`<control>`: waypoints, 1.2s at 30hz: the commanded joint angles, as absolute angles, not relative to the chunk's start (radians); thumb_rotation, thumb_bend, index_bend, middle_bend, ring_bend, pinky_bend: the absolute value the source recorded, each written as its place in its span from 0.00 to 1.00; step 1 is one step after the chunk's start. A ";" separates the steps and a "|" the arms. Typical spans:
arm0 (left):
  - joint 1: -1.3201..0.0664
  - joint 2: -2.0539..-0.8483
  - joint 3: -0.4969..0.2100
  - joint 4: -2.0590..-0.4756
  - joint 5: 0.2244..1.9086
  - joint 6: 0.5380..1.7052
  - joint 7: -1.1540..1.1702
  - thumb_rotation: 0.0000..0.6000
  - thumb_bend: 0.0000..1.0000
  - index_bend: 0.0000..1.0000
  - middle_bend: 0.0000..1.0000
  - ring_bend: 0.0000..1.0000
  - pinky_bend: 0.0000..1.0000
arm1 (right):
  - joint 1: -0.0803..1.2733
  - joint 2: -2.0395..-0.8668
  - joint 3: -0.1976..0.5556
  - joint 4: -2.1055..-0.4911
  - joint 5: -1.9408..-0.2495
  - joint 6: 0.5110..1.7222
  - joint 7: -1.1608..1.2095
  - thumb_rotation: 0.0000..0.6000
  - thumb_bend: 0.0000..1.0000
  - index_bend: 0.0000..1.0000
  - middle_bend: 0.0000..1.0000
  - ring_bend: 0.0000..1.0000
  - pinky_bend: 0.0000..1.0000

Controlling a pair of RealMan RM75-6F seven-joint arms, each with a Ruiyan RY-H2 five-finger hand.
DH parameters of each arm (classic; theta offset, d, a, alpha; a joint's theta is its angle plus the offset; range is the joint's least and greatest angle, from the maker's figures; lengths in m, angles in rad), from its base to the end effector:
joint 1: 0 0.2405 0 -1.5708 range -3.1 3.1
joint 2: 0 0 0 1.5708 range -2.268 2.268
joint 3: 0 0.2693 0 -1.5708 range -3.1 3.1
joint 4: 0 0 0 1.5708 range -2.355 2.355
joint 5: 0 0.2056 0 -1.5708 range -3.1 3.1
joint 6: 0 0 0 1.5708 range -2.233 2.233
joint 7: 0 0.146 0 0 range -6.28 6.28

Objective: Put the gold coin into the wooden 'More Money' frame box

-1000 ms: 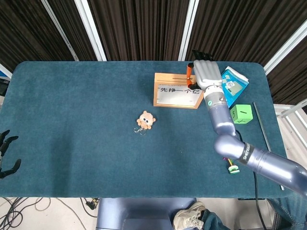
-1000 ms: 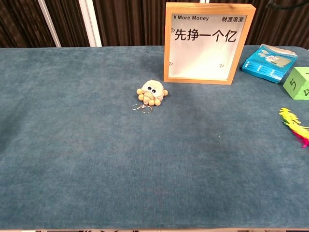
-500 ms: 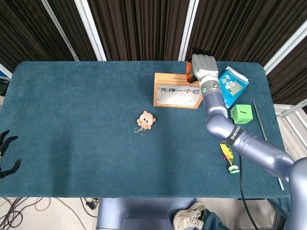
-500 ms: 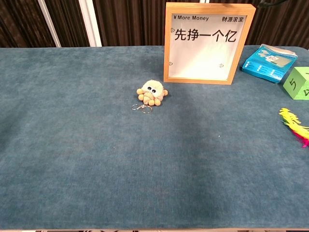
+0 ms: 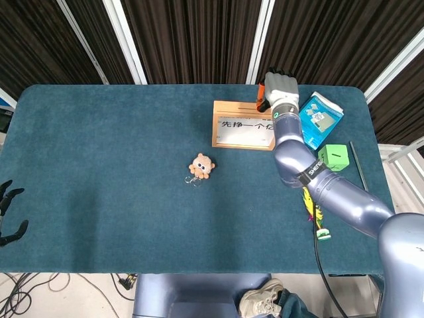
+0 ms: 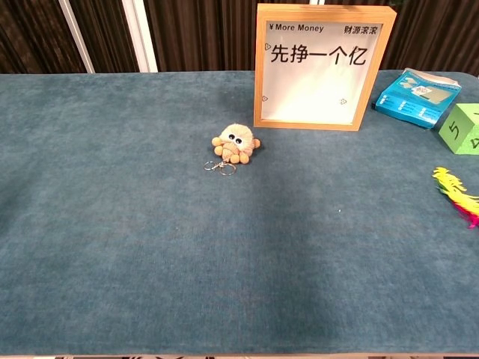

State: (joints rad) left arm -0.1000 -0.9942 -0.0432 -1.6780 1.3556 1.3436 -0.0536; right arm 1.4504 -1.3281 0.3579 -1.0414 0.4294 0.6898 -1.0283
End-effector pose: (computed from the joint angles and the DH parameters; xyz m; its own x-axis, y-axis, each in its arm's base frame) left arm -0.3407 0.1841 0.1936 0.3699 0.1305 0.9199 0.9138 0.1275 -0.3855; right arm -0.0206 -0.5451 0.1373 0.3158 -0.2839 0.9054 -0.9198 0.1426 0.3655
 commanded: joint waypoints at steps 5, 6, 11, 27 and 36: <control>-0.101 -0.992 -0.042 -1.678 1.354 1.338 -0.053 1.00 0.36 0.19 0.00 0.00 0.01 | 1.441 -1.352 0.363 -1.034 0.332 0.667 -1.005 1.00 0.53 0.72 0.06 0.01 0.00; -0.102 -0.992 -0.041 -1.679 1.353 1.337 -0.052 1.00 0.36 0.19 0.00 0.00 0.01 | 1.440 -1.356 0.361 -1.034 0.318 0.669 -1.001 1.00 0.53 0.72 0.06 0.01 0.00; -0.104 -0.989 -0.041 -1.682 1.349 1.329 -0.053 1.00 0.36 0.19 0.00 0.00 0.01 | 1.436 -1.370 0.355 -1.029 0.324 0.651 -0.997 1.00 0.53 0.72 0.05 0.01 0.00; -0.107 -0.983 -0.039 -1.686 1.345 1.319 -0.054 1.00 0.36 0.19 0.00 0.00 0.01 | 1.454 -1.386 0.350 -0.998 0.381 0.661 -1.037 1.00 0.53 0.63 0.03 0.01 0.00; -0.107 -0.984 -0.039 -1.686 1.344 1.319 -0.056 1.00 0.36 0.19 0.00 0.00 0.01 | 1.453 -1.387 0.356 -0.988 0.412 0.656 -1.071 1.00 0.53 0.58 0.03 0.00 0.00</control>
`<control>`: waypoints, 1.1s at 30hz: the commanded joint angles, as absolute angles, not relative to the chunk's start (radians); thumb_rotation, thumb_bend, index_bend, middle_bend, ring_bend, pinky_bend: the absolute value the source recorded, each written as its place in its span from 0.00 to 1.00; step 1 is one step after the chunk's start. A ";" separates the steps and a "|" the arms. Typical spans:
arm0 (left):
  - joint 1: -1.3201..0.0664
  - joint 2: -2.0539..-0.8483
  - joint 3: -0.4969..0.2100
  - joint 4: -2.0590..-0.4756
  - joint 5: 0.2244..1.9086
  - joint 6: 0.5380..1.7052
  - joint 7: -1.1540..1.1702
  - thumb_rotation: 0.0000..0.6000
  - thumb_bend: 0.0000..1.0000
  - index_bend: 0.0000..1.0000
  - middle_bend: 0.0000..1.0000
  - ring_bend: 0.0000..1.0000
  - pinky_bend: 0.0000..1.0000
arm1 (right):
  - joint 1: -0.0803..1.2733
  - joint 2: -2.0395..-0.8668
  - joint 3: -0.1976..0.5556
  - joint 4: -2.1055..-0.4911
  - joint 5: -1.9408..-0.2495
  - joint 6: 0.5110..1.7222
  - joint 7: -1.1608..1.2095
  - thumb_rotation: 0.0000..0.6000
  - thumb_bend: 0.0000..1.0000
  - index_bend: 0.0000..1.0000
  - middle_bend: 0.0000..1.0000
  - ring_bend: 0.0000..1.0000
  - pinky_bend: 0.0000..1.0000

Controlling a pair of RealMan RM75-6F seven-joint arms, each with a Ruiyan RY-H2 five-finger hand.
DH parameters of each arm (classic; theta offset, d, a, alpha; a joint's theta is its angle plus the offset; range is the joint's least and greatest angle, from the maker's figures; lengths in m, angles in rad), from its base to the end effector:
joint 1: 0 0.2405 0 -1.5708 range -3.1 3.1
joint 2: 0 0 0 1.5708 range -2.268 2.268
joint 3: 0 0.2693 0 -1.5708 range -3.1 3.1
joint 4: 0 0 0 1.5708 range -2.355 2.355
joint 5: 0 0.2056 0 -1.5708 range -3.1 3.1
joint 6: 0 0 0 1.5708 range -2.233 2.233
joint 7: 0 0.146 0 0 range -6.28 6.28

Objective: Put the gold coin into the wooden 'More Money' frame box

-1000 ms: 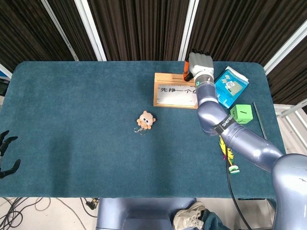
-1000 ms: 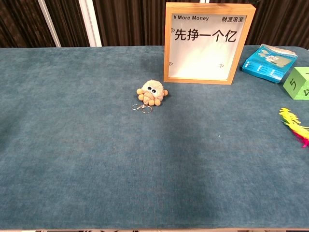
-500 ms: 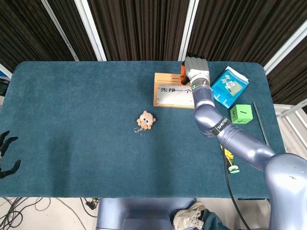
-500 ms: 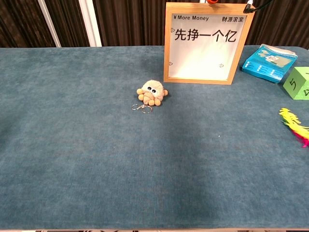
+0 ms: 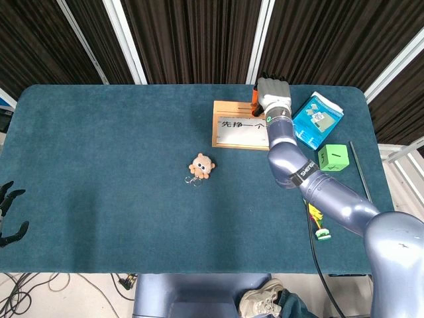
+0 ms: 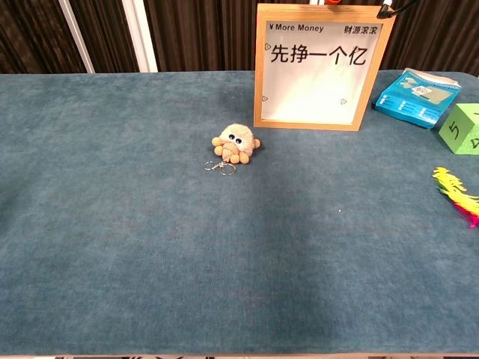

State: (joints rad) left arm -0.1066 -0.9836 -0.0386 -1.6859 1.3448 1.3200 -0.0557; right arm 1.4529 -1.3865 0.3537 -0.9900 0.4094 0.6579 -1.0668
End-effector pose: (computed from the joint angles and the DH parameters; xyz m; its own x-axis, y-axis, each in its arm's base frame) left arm -0.3416 0.1845 0.1933 0.3651 0.1543 0.9181 0.9129 0.1343 -0.3855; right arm -0.0204 -0.5473 0.1164 0.3585 -0.3099 0.8806 -0.9076 0.1050 0.4065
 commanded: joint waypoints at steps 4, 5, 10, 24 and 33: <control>-0.107 -0.983 -0.039 -1.687 1.343 1.319 -0.055 1.00 0.36 0.19 0.00 0.00 0.01 | 1.452 -1.389 0.360 -0.987 0.416 0.657 -1.081 1.00 0.53 0.56 0.03 0.00 0.00; -0.107 -0.983 -0.039 -1.687 1.343 1.319 -0.055 1.00 0.36 0.19 0.00 0.00 0.01 | 1.452 -1.389 0.361 -0.987 0.417 0.658 -1.083 1.00 0.53 0.56 0.03 0.00 0.00; -0.107 -0.984 -0.038 -1.686 1.343 1.320 -0.056 1.00 0.36 0.19 0.00 0.00 0.01 | 1.450 -1.388 0.365 -0.991 0.427 0.659 -1.096 1.00 0.53 0.55 0.03 0.00 0.00; -0.106 -0.983 -0.038 -1.687 1.341 1.319 -0.056 1.00 0.36 0.19 0.00 0.00 0.01 | 1.442 -1.376 0.377 -1.028 0.418 0.662 -1.098 1.00 0.53 0.55 0.02 0.00 0.00; -0.107 -0.982 -0.037 -1.688 1.339 1.315 -0.056 1.00 0.36 0.19 0.00 0.00 0.01 | 1.439 -1.372 0.381 -1.029 0.416 0.666 -1.093 1.00 0.53 0.53 0.02 0.00 0.00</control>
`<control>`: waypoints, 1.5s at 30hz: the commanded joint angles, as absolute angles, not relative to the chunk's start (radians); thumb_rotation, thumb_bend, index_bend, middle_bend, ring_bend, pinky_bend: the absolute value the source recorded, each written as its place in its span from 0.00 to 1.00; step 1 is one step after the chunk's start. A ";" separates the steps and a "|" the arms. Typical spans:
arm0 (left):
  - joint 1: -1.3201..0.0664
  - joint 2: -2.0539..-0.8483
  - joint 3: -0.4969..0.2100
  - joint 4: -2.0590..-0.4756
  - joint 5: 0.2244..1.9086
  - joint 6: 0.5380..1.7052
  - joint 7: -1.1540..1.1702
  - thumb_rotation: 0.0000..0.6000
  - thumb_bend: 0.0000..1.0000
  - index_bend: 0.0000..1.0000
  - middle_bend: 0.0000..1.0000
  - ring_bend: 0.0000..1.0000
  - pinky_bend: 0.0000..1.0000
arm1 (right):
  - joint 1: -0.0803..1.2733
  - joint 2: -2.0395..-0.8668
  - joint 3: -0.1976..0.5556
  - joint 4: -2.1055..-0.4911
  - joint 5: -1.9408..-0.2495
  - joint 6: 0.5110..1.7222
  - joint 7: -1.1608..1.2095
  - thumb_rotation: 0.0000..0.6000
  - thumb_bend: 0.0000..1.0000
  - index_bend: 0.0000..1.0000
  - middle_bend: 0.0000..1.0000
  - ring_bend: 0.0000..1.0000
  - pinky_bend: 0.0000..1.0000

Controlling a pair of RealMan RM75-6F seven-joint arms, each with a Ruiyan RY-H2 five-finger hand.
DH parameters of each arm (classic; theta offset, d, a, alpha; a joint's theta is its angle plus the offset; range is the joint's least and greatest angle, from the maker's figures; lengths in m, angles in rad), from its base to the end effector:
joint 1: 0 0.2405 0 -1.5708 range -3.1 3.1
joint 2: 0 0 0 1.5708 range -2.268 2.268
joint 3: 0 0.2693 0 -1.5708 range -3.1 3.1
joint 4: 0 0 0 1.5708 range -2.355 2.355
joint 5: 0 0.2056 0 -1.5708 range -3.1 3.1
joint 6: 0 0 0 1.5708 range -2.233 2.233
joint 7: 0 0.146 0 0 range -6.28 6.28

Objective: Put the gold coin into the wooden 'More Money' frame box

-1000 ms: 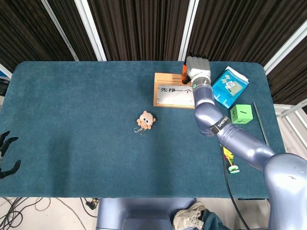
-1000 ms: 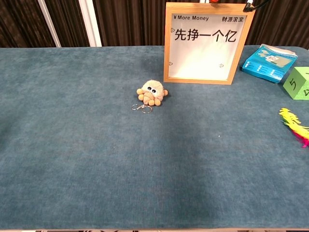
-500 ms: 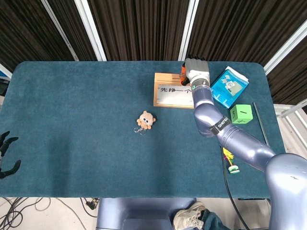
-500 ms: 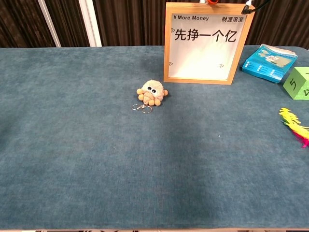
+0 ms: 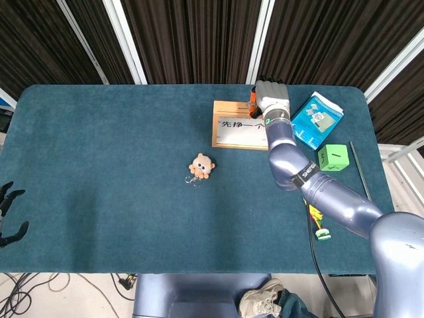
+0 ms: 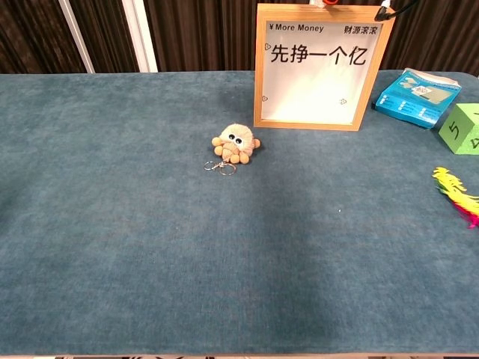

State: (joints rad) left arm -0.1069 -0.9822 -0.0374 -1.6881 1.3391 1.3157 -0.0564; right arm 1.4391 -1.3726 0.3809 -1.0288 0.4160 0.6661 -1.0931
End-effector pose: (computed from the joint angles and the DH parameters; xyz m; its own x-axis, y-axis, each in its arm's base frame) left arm -0.3423 0.1841 0.1931 0.3617 0.1590 0.9186 0.9128 0.1401 -0.3837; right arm -0.0191 -0.5426 0.1156 0.3560 -0.3267 0.8755 -0.9094 0.0946 0.4050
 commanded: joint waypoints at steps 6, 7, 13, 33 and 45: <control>-0.107 -0.981 -0.037 -1.690 1.336 1.312 -0.056 1.00 0.36 0.19 0.00 0.00 0.01 | 1.434 -1.369 0.378 -1.032 0.422 0.664 -1.098 1.00 0.53 0.53 0.02 0.00 0.00; -0.107 -0.980 -0.037 -1.691 1.336 1.312 -0.056 1.00 0.36 0.19 0.00 0.00 0.01 | 1.434 -1.368 0.378 -1.034 0.422 0.663 -1.099 1.00 0.53 0.53 0.02 0.00 0.00; -0.108 -0.979 -0.037 -1.693 1.334 1.309 -0.058 1.00 0.36 0.19 0.00 0.00 0.01 | 1.432 -1.360 0.386 -1.044 0.413 0.656 -1.088 1.00 0.53 0.52 0.02 0.00 0.00; -0.109 -0.977 -0.032 -1.690 1.342 1.308 -0.054 1.00 0.36 0.19 0.00 0.00 0.01 | 1.088 -1.134 0.342 -1.780 -0.364 1.171 -0.627 1.00 0.53 0.22 0.02 0.00 0.00; -0.106 -0.980 -0.027 -1.689 1.361 1.321 -0.040 1.00 0.36 0.19 0.00 0.00 0.01 | 0.687 -1.180 -0.021 -2.099 -0.914 1.641 -0.614 1.00 0.53 0.18 0.02 0.00 0.00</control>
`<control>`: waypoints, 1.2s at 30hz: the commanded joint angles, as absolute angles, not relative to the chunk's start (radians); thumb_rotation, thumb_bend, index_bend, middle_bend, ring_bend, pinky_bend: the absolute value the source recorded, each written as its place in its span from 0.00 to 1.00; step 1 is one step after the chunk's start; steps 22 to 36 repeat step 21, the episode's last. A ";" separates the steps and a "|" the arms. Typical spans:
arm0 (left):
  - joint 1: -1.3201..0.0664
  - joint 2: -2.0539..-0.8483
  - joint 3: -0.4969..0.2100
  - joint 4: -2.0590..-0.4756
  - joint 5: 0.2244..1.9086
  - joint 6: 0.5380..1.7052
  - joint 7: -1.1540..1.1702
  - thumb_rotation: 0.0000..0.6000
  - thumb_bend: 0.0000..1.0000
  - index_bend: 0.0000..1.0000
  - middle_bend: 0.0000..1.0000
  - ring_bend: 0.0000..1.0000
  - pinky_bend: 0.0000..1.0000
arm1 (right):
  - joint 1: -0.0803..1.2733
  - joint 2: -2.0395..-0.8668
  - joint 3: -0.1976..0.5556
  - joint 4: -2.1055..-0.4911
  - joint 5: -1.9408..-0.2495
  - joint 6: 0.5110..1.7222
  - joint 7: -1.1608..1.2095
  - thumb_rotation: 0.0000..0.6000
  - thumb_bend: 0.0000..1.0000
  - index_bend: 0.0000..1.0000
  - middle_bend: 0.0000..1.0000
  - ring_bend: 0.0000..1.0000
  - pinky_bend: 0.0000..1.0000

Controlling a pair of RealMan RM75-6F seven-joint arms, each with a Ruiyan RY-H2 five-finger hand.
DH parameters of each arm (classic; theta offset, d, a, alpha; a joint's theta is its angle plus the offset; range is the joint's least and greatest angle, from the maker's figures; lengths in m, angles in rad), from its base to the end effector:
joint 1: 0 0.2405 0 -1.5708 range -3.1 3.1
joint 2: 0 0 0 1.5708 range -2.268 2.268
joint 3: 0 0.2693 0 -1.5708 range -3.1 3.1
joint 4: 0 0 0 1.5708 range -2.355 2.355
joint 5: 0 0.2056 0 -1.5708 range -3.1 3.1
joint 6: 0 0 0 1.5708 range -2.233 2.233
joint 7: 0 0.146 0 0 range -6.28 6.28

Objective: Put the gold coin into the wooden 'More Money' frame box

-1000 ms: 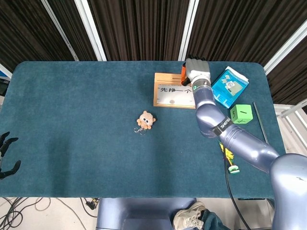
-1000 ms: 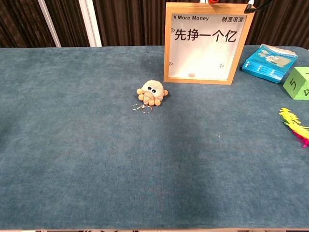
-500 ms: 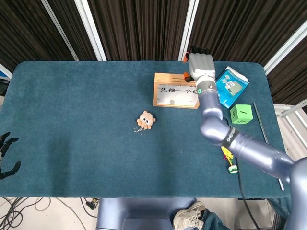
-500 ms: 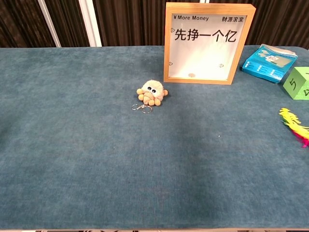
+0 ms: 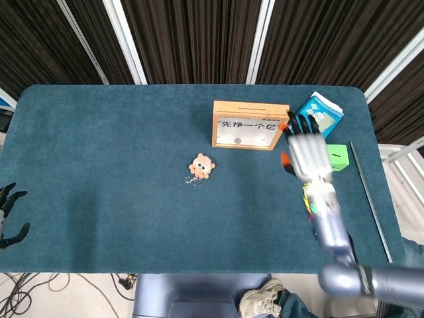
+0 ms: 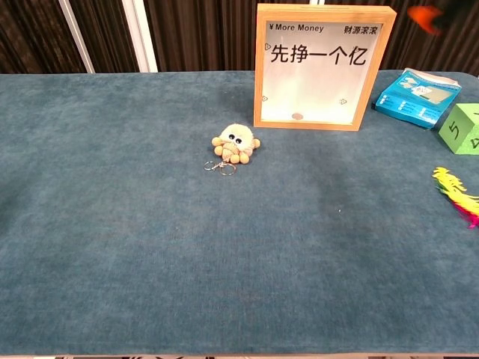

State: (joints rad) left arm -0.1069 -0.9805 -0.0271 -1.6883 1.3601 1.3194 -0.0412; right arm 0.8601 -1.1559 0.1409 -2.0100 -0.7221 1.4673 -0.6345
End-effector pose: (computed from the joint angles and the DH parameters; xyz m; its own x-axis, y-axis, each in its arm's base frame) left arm -0.3406 0.1822 0.1917 0.3821 0.1688 0.9086 0.9072 0.1186 -0.4035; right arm -0.1259 -0.3450 0.1404 0.5013 0.0100 0.8652 -0.8618 -0.0835 0.5003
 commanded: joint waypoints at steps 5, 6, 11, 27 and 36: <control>-0.099 -0.983 -0.026 -1.691 1.366 1.338 -0.033 1.00 0.36 0.19 0.00 0.00 0.01 | 0.520 -1.257 -0.156 -2.029 -1.095 1.777 -0.607 1.00 0.53 0.15 0.02 0.00 0.00; -0.098 -0.984 -0.026 -1.691 1.366 1.340 -0.033 1.00 0.36 0.19 0.00 0.00 0.01 | 0.493 -1.267 -0.171 -2.013 -1.111 1.790 -0.601 1.00 0.53 0.15 0.02 0.00 0.00; -0.097 -0.986 -0.027 -1.692 1.360 1.342 -0.022 1.00 0.36 0.19 0.00 0.00 0.01 | 0.390 -1.294 -0.192 -1.926 -1.145 1.821 -0.571 1.00 0.53 0.15 0.02 0.00 0.00; -0.093 -0.994 -0.031 -1.695 1.353 1.355 0.006 1.00 0.36 0.19 0.00 0.00 0.01 | 0.299 -1.344 -0.152 -1.768 -1.233 1.794 -0.495 1.00 0.53 0.15 0.02 0.00 0.00; -0.093 -0.994 -0.031 -1.695 1.353 1.355 0.006 1.00 0.36 0.19 0.00 0.00 0.01 | 0.299 -1.344 -0.152 -1.768 -1.233 1.794 -0.495 1.00 0.53 0.15 0.02 0.00 0.00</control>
